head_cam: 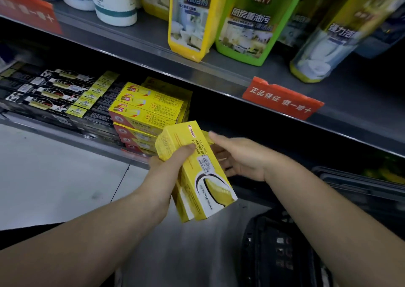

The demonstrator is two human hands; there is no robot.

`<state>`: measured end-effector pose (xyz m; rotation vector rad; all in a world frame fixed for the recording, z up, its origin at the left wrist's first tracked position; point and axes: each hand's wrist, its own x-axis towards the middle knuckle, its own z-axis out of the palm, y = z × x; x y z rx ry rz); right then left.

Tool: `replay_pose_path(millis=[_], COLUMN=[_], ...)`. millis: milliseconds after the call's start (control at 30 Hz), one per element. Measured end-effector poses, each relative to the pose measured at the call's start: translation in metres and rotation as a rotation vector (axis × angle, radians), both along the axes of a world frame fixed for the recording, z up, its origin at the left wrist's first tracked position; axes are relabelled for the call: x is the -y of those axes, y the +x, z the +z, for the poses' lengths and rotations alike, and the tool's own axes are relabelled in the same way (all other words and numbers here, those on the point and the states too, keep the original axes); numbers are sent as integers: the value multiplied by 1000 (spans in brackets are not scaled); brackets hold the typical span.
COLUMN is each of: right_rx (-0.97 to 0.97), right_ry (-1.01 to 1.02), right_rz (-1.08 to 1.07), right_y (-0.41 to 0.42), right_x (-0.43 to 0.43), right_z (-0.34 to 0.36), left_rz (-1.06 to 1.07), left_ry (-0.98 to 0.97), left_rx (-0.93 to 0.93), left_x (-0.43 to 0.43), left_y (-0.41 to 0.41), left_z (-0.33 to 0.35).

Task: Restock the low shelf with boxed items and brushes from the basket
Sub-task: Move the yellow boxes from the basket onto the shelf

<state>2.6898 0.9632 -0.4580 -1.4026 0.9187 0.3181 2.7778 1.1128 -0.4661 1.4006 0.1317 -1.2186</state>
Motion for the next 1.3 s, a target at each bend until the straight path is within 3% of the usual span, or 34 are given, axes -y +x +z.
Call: replay_pose_path(millis=[100,267,333,433,500,600,767,900,1000,1200,1267,1300], right_rx=[108,95,0,-258,-319,-340,-431,-320,-278,-428,-311,-235], right_ry=[102,133,-174,-772,-968,-1089,-978,-870,-829,-892,-734,-535], right_rz=[63,-184,-215,5,142,271,292,309,354,478,325,208], right_y=[-20,-24,-12,11,27,48,73,73,69,67,61,53], right_x=[-18,-1,18,57,77,97,107,105,109,95,77,63], right_z=[6,0,-5,-24,-40,-67,-118,-145,-146,-94,-63,-46], left_rz=[-16,63,57,43,45,48,41,28,-1,-16,-10,-7], left_ry=[36,121,176,210,200,180,175,171,166,154,135,125], left_rx=[88,-11,7,32,36,74,117,142,116,124,123,129], left_x=[-2,4,3,3,2,5,11,15,18,20,21,22], left_y=[-4,-5,-3,-1,2,6,7,4,2,-1,0,0], left_z=[1,-8,-13,-18,-21,-25,-30,-33,-34,-27,-25,-24])
